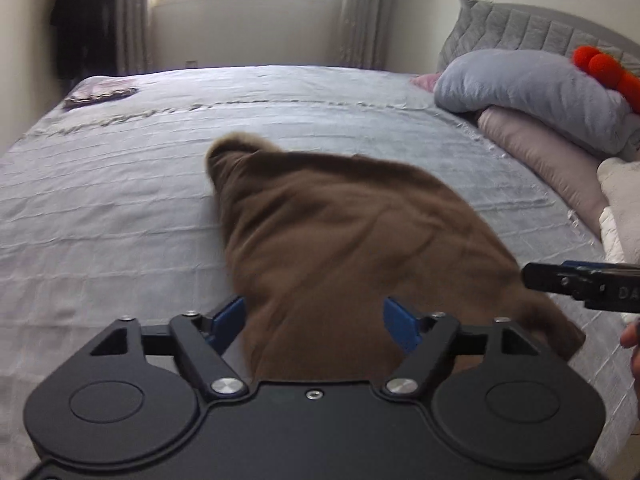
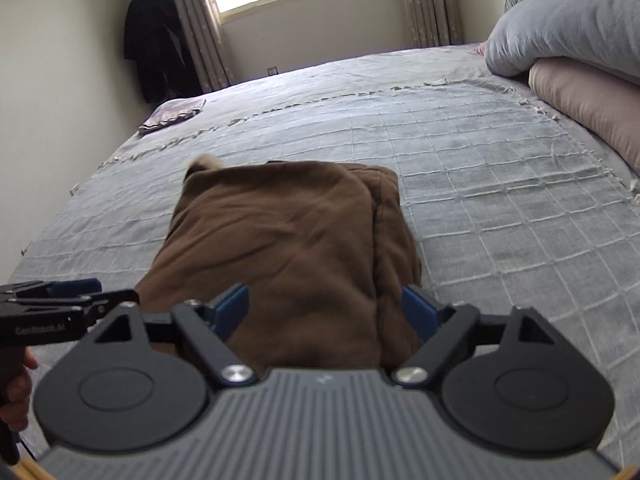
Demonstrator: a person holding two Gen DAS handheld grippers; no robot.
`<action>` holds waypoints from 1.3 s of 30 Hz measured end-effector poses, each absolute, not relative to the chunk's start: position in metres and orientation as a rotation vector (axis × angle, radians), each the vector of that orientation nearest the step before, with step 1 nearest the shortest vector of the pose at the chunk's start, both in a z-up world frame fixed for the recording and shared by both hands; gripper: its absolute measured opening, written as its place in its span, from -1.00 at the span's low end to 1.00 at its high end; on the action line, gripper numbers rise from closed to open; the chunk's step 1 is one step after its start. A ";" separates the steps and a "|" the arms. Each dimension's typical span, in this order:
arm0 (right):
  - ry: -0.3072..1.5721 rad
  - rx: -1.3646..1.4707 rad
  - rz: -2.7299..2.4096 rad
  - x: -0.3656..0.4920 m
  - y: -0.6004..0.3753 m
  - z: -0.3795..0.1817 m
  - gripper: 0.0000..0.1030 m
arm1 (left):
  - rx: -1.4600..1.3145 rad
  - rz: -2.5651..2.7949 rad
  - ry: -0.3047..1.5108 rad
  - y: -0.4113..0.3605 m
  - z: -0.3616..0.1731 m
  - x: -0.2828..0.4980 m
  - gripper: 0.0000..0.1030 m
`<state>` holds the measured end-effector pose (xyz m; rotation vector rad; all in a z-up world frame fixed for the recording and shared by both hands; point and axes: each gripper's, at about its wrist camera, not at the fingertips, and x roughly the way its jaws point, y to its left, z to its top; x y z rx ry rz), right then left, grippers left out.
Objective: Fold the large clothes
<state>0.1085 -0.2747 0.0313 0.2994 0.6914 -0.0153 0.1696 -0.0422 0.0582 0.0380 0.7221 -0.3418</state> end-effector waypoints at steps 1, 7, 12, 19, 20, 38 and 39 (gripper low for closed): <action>0.686 0.296 -0.016 0.099 -0.270 0.033 0.76 | 0.032 -0.314 0.719 -0.039 0.060 0.160 0.75; 0.696 0.206 -0.063 0.056 -0.241 0.039 0.89 | -0.052 -0.235 0.737 -0.023 0.066 0.115 0.95; 0.664 0.196 -0.144 0.029 -0.240 0.044 0.96 | -0.014 -0.193 0.719 -0.023 0.070 0.084 1.00; 0.685 0.170 -0.156 0.012 -0.230 0.040 0.99 | -0.016 -0.168 0.716 -0.019 0.072 0.068 1.00; 0.687 0.166 -0.156 0.010 -0.228 0.039 0.99 | -0.014 -0.168 0.714 -0.020 0.071 0.066 1.00; 0.723 0.149 -0.130 0.016 -0.212 0.030 0.99 | -0.019 -0.173 0.733 -0.022 0.065 0.060 1.00; 0.725 0.150 -0.130 0.016 -0.212 0.029 0.99 | -0.019 -0.173 0.734 -0.022 0.064 0.060 1.00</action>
